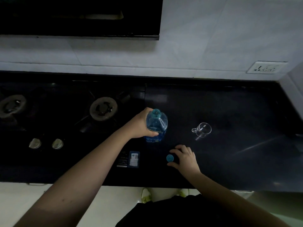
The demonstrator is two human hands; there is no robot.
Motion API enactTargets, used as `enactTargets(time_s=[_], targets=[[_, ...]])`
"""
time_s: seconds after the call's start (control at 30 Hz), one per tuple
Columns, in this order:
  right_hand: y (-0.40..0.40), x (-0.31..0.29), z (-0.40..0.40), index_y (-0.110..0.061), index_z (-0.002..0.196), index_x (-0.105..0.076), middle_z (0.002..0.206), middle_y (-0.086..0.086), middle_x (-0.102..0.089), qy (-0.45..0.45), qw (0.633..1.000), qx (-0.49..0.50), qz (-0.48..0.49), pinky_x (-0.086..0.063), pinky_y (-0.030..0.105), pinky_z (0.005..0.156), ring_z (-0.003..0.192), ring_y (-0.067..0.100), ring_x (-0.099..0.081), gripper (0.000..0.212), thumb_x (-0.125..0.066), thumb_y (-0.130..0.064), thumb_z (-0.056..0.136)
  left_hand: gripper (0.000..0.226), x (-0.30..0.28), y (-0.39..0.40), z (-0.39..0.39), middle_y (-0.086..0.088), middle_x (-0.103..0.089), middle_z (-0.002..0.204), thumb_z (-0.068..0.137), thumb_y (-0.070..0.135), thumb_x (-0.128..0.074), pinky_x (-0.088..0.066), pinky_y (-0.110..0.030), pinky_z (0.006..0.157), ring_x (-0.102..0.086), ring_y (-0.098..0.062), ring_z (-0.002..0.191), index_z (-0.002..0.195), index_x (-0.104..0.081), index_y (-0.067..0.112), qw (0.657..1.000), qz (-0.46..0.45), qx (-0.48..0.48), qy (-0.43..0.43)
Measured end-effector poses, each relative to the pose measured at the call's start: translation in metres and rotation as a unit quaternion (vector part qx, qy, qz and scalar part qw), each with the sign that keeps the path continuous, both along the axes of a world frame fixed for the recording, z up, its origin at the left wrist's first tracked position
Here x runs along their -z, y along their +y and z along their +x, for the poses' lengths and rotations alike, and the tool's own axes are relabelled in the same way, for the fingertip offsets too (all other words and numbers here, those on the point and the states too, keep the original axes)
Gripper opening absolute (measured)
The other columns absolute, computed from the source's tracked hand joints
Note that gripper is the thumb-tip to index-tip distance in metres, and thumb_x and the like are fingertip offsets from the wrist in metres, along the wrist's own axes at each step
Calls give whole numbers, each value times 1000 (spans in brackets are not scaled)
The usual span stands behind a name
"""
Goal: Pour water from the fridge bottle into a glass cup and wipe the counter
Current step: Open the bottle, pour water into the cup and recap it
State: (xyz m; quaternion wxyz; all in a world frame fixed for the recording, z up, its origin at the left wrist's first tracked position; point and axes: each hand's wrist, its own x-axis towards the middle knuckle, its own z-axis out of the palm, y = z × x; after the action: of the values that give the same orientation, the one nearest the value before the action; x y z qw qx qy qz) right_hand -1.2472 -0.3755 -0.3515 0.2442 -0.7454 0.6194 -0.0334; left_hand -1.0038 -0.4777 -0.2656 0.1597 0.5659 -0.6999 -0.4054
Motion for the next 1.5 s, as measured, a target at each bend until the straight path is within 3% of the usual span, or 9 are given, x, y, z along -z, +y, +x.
enactTargets(time_s=[0.13, 0.33, 0.47, 0.67, 0.77, 0.93, 1.07, 1.3, 1.5], targets=[[-5, -6, -6, -27, 129, -57, 128, -5, -50, -74, 995, 57, -38, -38, 34, 103, 116, 16, -45, 62, -73, -54, 75, 86, 6, 2, 2, 13, -55, 120, 60, 39, -90, -48, -24, 92, -57, -4, 109, 127, -36, 35, 1000, 10, -9, 17], [-32, -52, 15, -22, 128, -57, 119, -11, -52, -219, 968, 105, -63, -49, 30, 96, 106, 6, -54, 54, -75, -40, 80, 87, 28, 19, 3, 19, -55, 120, 68, 17, -90, -42, -7, 86, -53, 11, 107, 135, -37, 29, 988, 66, -74, 122], [-50, -80, 39, -22, 136, -49, 133, -7, -48, -252, 960, 78, -97, -43, 27, 104, 123, 8, -47, 66, -76, -41, 79, 90, 48, 29, -1, 19, -58, 121, 66, 14, -91, -47, -9, 86, -57, 14, 104, 133, -36, 37, 973, 111, -120, 165], [-63, -92, 60, -28, 151, -26, 150, -6, -36, -281, 956, 85, -6, -35, 14, 95, 129, 3, -39, 88, -78, -36, 79, 82, 61, 29, -7, 13, -62, 115, 66, 8, -90, -45, -3, 75, -59, 16, 97, 133, -44, 24, 972, 119, -123, 162], [-65, -88, 62, -32, 149, -28, 146, -6, -41, -300, 949, 96, 3, -40, 16, 95, 128, 6, -45, 87, -79, -37, 78, 83, 63, 26, -7, 11, -66, 116, 63, 12, -92, -50, -10, 82, -61, 11, 99, 132, -47, 25, 969, 130, -128, 164], [-65, -86, 60, -34, 149, -29, 145, -8, -42, -301, 949, 92, 4, -40, 14, 95, 124, 1, -44, 85, -77, -41, 78, 83, 64, 25, -7, 6, -68, 115, 62, 1, -90, -50, -10, 76, -65, 5, 99, 133, -49, 19, 963, 116, -147, 194], [-63, -83, 56, -36, 149, -30, 144, -11, -43, -334, 936, 108, 11, -42, 10, 95, 124, 0, -46, 83, -77, -36, 80, 89, 68, 25, -9, 7, -68, 117, 55, 14, -95, -54, -27, 92, -65, -3, 106, 130, -50, 29, 963, 108, -150, 194], [-60, -74, 37, -39, 146, -34, 141, -13, -51, -390, 909, 149, 17, -47, 30, 103, 126, 1, -50, 82, -79, -37, 77, 82, 62, 19, -20, 11, -66, 115, 55, 19, -96, -52, -27, 92, -63, 0, 105, 122, -51, 35, 971, 99, -148, 162], [-59, -73, 7, -38, 140, -41, 122, -16, -63, -438, 876, 197, 44, -50, 14, 89, 110, -6, -60, 74, -80, -22, 79, 82, 52, 14, -39, 10, -65, 116, 53, 16, -97, -55, -33, 92, -64, -4, 106, 119, -51, 35, 976, 92, -141, 139]])
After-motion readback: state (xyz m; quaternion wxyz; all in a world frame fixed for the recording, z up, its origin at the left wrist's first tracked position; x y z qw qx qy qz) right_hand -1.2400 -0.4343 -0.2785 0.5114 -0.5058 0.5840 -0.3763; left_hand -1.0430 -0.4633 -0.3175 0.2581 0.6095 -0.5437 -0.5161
